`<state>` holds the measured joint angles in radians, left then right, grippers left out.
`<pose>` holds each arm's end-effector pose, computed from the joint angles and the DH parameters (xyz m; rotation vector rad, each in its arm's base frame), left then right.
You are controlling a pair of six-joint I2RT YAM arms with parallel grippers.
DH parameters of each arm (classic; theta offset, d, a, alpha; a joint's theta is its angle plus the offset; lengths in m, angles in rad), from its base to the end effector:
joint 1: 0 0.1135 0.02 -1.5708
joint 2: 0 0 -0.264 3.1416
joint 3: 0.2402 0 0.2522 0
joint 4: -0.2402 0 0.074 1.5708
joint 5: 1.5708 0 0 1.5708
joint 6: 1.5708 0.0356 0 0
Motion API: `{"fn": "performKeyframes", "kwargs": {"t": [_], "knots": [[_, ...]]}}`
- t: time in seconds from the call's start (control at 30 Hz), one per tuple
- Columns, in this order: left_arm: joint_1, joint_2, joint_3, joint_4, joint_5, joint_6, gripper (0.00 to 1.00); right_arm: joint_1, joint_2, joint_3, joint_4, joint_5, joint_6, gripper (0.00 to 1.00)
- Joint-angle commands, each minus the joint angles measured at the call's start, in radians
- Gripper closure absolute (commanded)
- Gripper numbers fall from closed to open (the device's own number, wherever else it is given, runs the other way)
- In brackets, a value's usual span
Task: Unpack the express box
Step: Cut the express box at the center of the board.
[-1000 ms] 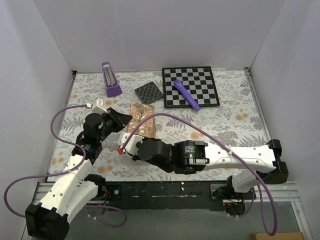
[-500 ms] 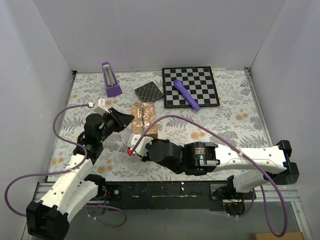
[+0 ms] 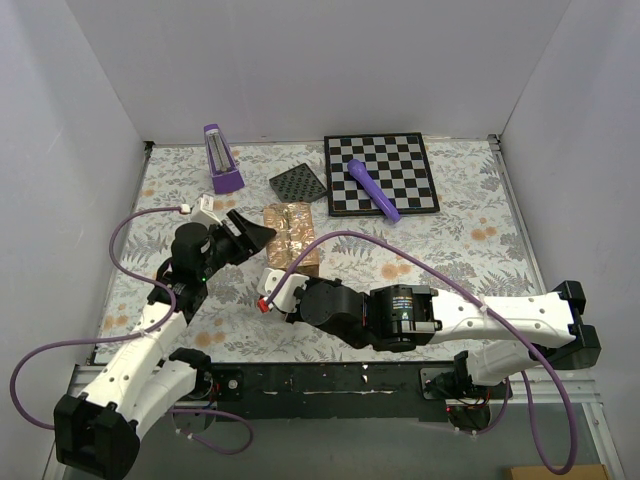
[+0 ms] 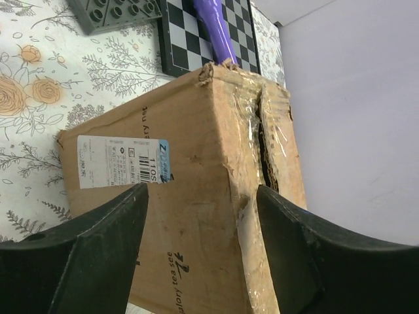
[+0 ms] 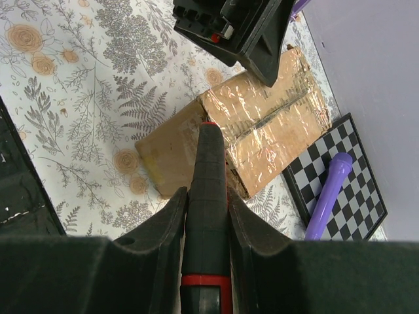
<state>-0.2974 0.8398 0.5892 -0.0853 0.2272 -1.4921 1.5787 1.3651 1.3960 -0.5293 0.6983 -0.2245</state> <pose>0.1875 -0.0658 0.2716 -1.0720 1.8875 -1.3528 0.0205 0.2982 0.3911 -1.2386 1.5053 0.1688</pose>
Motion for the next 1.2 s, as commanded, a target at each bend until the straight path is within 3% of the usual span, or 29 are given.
{"fn": "performKeyframes", "kwargs": {"t": [0.0,0.13,0.2,0.57,0.67,0.73,1.0,1.17], "knots": [[0.001,-0.027,0.040,-0.021,0.047,0.006,0.36,-0.005,0.011,0.011,-0.057,0.027,-0.007,0.99],[0.001,-0.050,0.040,-0.039,0.057,-0.007,0.46,-0.005,0.022,0.015,-0.049,0.027,-0.004,0.99],[0.000,-0.071,0.031,-0.042,0.073,-0.019,0.58,-0.005,0.023,0.017,-0.047,0.030,-0.003,0.99],[0.001,-0.091,0.003,-0.051,0.162,-0.054,0.59,-0.005,0.032,0.023,-0.047,0.029,0.001,0.99],[0.001,-0.094,-0.008,-0.056,0.178,-0.056,0.65,-0.005,0.032,0.023,-0.044,0.030,0.001,0.99],[0.001,-0.100,-0.014,-0.056,0.182,-0.056,0.76,-0.005,0.035,0.023,-0.043,0.032,0.001,0.99],[0.001,-0.090,-0.017,-0.057,0.208,-0.039,0.87,-0.005,0.037,0.028,-0.046,0.032,-0.004,0.99],[0.001,-0.074,-0.005,-0.056,0.219,-0.007,1.00,-0.005,0.037,0.038,-0.055,0.033,-0.010,0.99]]}}
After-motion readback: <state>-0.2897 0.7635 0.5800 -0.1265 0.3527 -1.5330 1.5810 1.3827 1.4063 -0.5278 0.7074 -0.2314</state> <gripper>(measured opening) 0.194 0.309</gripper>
